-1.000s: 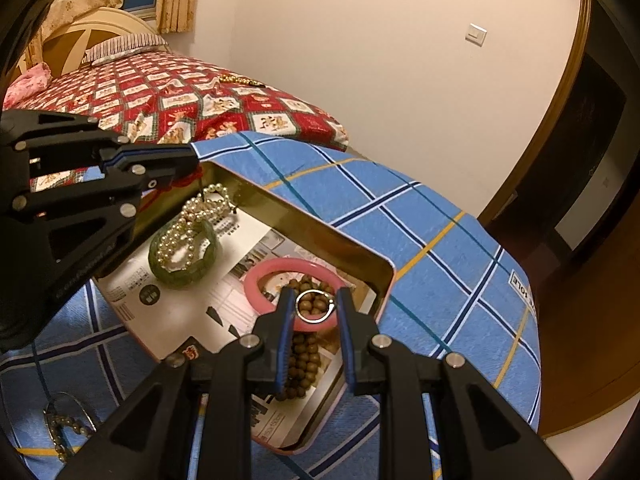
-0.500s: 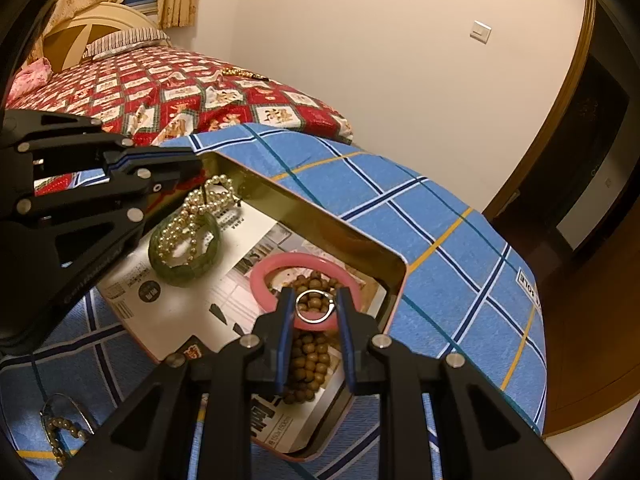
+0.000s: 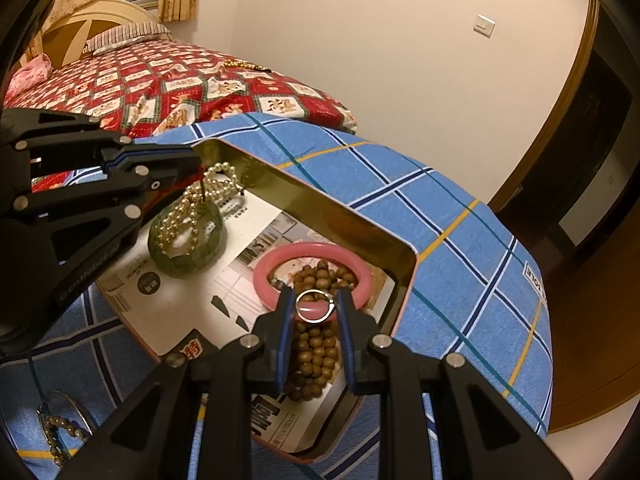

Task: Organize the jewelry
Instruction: 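Lower both tools into the tin and open them to release tassel and ring, then grasp the silver bangle with the left tool while the right tool grasps the gold ball chain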

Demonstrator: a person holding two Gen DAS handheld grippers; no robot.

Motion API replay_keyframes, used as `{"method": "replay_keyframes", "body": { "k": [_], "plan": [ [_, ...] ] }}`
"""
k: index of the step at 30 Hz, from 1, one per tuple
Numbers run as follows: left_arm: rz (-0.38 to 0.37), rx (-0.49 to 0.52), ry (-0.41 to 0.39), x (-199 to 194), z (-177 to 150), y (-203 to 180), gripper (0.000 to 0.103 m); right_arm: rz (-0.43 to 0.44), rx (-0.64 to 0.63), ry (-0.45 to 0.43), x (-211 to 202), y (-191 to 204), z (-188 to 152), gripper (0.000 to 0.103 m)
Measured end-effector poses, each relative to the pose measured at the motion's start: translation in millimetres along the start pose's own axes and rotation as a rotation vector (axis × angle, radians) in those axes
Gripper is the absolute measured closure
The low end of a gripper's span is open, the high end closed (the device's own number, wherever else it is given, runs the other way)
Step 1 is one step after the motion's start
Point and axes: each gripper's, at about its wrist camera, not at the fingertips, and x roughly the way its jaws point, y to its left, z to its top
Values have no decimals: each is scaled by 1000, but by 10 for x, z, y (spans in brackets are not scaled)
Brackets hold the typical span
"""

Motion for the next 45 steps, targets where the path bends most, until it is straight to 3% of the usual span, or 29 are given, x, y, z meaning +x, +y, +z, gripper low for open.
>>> {"method": "replay_keyframes", "body": {
  "k": [8,22,28,30,31,32,34,36,45],
  "plan": [
    [3,3,0,-36,5,-14,102,15,5,6,-10,-4,-8,79],
    [75,-5,36,-87,-10,26,100,-9,13,-5,-112,4,-75,61],
    [91,-9,38,-131,1,35,98,-14,16,-19,-189,15,-95,60],
    [87,-13,36,-146,2,39,92,-15,18,-24,-214,16,-96,59],
    [89,-16,33,-157,3,41,78,-15,19,-26,-223,17,-96,59],
    [98,-17,26,-175,3,39,52,-14,20,-28,-232,19,-97,59],
    [119,-22,-16,-248,1,41,24,-15,21,-31,-249,25,-102,59],
    [97,-26,-56,-332,-4,45,22,-15,23,-34,-262,28,-106,58],
    [110,-14,-42,-358,-3,16,22,-14,26,-37,-289,43,-128,57]
  ]
}}
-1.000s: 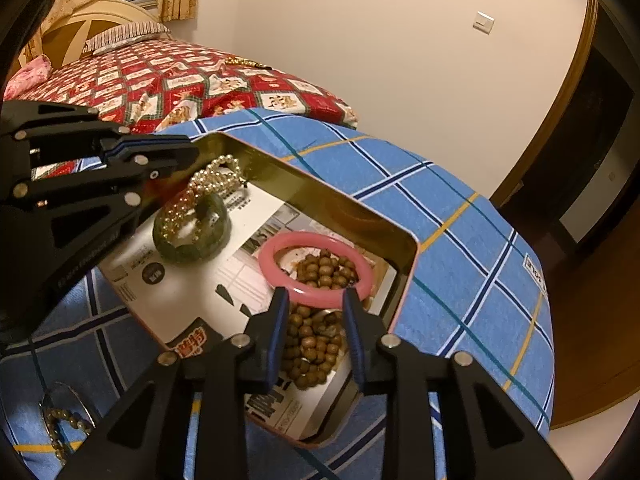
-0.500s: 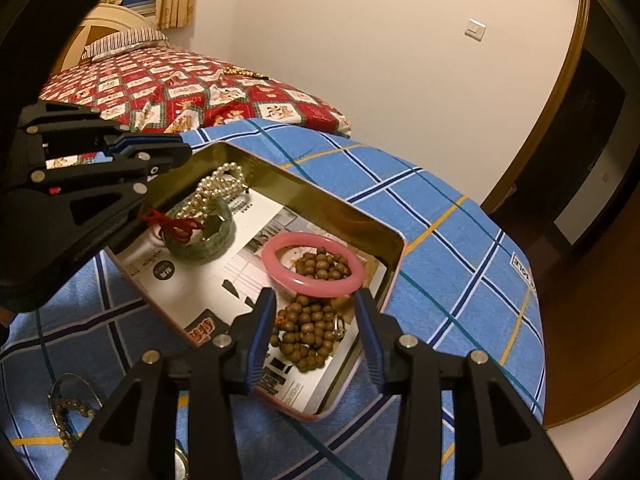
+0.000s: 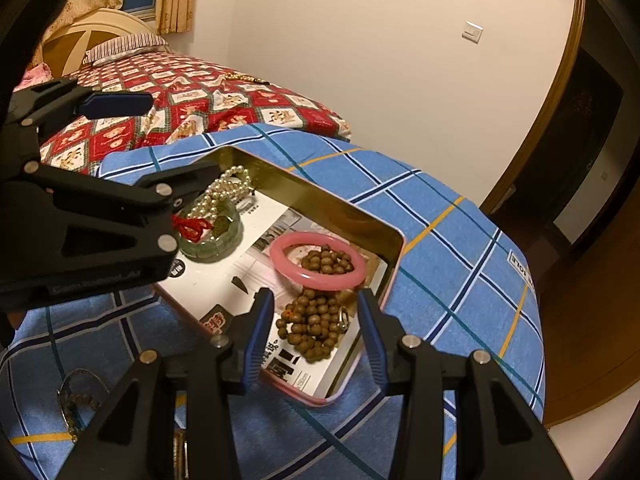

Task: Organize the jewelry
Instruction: 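Grasp the silver bangle with the left tool while the right tool grasps the gold ball chain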

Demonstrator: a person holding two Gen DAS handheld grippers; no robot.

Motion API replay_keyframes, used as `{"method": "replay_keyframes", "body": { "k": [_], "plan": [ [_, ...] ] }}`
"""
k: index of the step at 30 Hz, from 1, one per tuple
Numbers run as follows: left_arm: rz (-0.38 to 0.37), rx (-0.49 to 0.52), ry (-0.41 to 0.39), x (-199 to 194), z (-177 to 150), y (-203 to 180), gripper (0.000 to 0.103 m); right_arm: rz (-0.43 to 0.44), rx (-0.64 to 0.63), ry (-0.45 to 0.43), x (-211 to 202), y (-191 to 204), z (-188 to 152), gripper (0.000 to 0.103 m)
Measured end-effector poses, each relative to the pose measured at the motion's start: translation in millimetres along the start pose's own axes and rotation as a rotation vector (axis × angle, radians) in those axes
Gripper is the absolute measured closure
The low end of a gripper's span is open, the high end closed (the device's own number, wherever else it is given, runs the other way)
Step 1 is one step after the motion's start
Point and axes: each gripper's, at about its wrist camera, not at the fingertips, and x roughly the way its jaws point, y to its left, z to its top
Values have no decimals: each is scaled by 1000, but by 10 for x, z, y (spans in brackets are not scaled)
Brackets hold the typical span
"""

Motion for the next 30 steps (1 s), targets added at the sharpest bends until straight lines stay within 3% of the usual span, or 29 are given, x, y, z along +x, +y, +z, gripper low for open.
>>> {"method": "replay_keyframes", "body": {
  "k": [4,20,30],
  "plan": [
    [-8,-14,6,-51,-31,2,22,-6,-1,-9,-46,14,-19,51],
    [-20,-42,18,-255,-169,59,22,-14,-4,-22,-193,78,-103,49],
    [-17,-60,54,-453,-565,101,22,-11,12,-4,-323,109,-334,48]
  ]
}}
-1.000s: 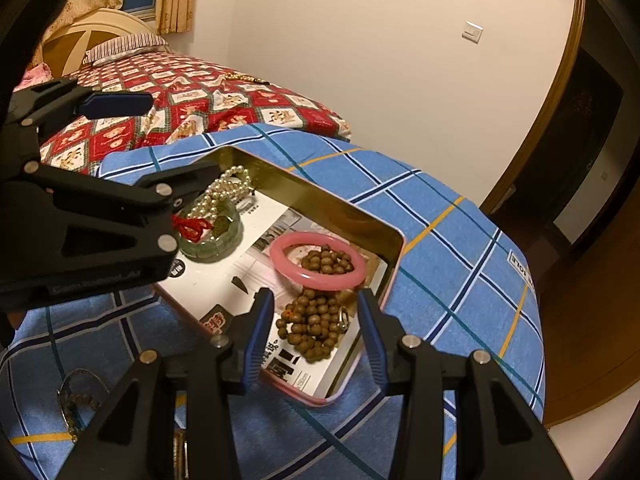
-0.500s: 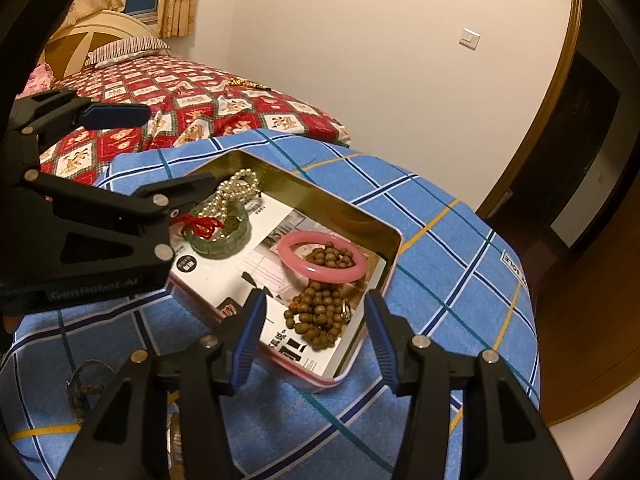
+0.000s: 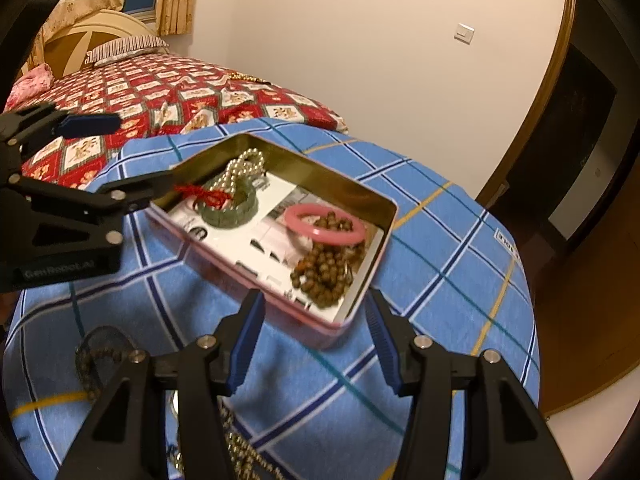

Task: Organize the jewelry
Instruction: 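Grasp the silver bangle with the left tool while the right tool grasps the gold ball chain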

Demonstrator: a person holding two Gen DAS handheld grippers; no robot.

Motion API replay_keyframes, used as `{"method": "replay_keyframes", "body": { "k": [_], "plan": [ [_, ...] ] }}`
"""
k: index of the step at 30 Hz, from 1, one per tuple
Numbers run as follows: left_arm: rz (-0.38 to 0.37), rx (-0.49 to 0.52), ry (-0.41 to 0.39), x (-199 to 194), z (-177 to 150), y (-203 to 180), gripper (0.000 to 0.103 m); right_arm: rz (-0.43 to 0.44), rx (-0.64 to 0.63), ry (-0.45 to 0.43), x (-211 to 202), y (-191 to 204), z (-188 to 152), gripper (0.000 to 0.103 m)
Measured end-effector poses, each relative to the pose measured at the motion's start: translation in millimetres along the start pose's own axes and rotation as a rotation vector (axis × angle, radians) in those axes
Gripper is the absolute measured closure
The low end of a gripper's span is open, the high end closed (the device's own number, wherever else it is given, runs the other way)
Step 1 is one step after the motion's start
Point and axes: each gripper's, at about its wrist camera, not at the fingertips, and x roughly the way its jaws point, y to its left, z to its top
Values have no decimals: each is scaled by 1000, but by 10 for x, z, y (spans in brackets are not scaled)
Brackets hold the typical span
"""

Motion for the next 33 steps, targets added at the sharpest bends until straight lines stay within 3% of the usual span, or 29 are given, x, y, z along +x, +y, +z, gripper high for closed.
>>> {"method": "replay_keyframes", "body": {
  "k": [5,15,28,30,33],
  "plan": [
    [28,21,6,-176,-326,-12,22,2,7,17,-111,28,-222,48],
    [-16,-11,54,-361,-753,-88,22,29,41,59,-307,121,-628,48],
    [-41,14,101,-272,-894,-214,22,75,59,102,-295,205,-831,48],
    [-48,6,116,-229,-914,-206,24,83,59,108,-263,225,-844,48],
    [-86,-8,135,-184,-948,-188,39,99,73,107,-234,211,-855,49]
  ]
}}
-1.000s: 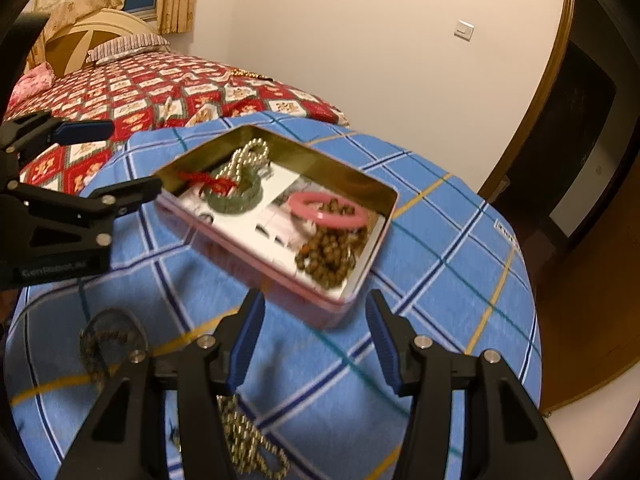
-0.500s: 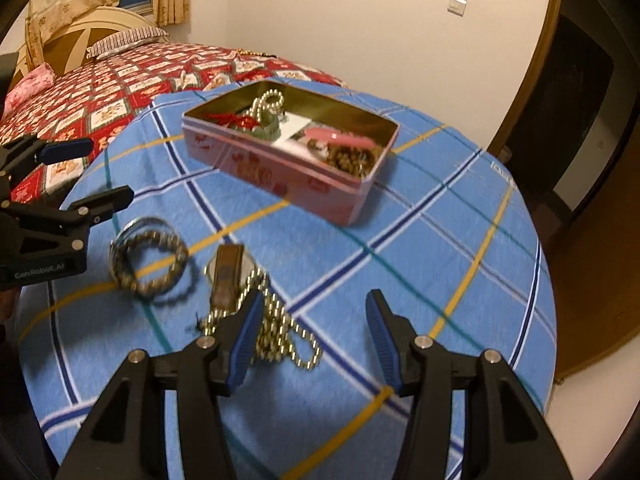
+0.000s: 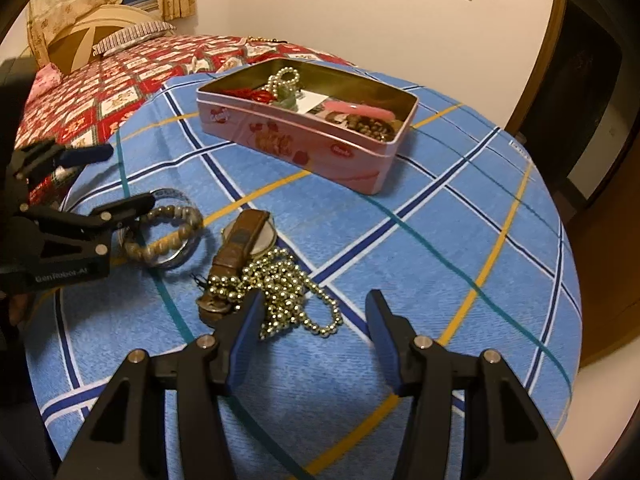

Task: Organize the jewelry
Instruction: 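Grasp the silver bangle with the left tool while the right tool grasps the gold ball chain, then carry the silver bangle and gold ball chain over the pink tin with both tools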

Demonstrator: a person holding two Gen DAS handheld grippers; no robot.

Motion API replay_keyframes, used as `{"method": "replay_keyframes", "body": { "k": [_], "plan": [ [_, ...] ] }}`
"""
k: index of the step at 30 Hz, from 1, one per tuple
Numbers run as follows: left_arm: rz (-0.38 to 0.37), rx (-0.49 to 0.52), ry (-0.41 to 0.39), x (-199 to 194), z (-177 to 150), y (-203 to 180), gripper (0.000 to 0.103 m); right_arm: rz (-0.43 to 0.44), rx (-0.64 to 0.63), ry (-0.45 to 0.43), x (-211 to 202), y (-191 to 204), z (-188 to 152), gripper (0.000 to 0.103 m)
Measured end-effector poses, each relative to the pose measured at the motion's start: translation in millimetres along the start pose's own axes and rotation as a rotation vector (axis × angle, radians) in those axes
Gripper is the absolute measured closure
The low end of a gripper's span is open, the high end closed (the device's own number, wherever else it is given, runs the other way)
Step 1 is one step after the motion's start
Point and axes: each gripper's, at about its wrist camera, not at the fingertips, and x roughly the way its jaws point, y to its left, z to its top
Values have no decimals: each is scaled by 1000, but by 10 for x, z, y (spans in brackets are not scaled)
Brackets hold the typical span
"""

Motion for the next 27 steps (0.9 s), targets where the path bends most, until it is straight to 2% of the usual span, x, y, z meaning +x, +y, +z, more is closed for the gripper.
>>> {"method": "replay_keyframes", "body": {
  "k": [2,3,4,5,7,12,21,27],
  "plan": [
    [-34,-2,1,-4,-4,-2,53,19,0,-3,-3,-6,-4,53],
    [-39,2,-1,-12,-2,-16,57,33,-2,-3,-5,1,-1,62],
    [-51,9,0,-16,5,-32,67,49,-3,-2,-6,9,0,75],
    [-65,12,0,-19,7,-39,81,63,-8,0,-9,28,4,82],
    [-90,23,1,-30,1,-59,97,54,-25,-2,-10,76,12,86],
    [-92,16,-20,-95,9,-15,101,54,-25,-19,-43,93,5,92],
    [-71,-26,-119,-404,188,199,101,29,-8,-70,-195,20,83,92],
    [-60,-17,-156,-531,265,204,101,27,-3,-99,-290,6,118,92]
  ]
}}
